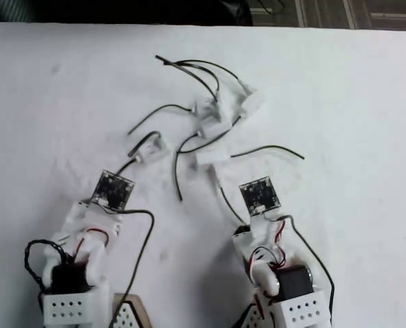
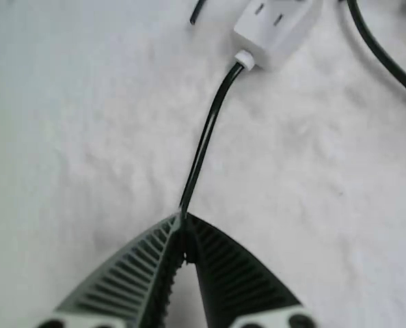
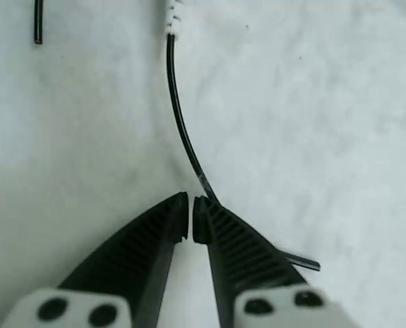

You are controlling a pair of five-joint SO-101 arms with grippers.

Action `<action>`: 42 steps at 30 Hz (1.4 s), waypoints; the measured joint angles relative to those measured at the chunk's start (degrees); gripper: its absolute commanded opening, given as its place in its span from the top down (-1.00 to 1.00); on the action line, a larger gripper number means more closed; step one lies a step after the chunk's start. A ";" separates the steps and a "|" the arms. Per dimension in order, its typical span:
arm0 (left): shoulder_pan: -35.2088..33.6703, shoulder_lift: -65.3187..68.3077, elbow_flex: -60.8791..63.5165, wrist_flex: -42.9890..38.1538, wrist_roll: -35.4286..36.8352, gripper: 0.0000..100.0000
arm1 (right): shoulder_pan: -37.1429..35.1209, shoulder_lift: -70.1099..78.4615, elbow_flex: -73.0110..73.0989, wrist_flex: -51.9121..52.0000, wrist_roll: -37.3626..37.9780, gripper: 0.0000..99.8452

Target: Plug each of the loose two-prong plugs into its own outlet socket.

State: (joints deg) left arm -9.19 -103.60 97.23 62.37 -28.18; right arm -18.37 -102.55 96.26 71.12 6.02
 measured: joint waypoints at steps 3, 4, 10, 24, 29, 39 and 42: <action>0.00 0.44 0.00 0.62 0.00 0.95 | -0.79 0.00 0.00 0.00 0.00 0.96; 0.00 0.53 0.00 0.88 0.00 0.95 | -0.70 0.00 0.00 0.00 0.00 0.96; 0.00 0.44 0.00 1.05 5.89 0.95 | -1.32 0.00 0.00 0.00 0.00 0.96; 0.00 0.44 0.00 10.29 32.18 0.95 | -1.32 0.00 0.00 0.00 0.00 0.96; 0.00 0.44 0.00 10.29 32.18 0.95 | -1.32 0.00 0.00 0.00 0.00 0.96; 0.00 0.44 0.00 10.29 32.18 0.95 | -1.32 0.00 0.00 0.00 0.00 0.96; 0.00 0.44 0.00 10.29 32.18 0.95 | -1.32 0.00 0.00 0.00 0.00 0.96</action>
State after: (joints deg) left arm -9.19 -103.16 97.23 72.66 4.00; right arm -19.69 -102.55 96.26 71.12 6.02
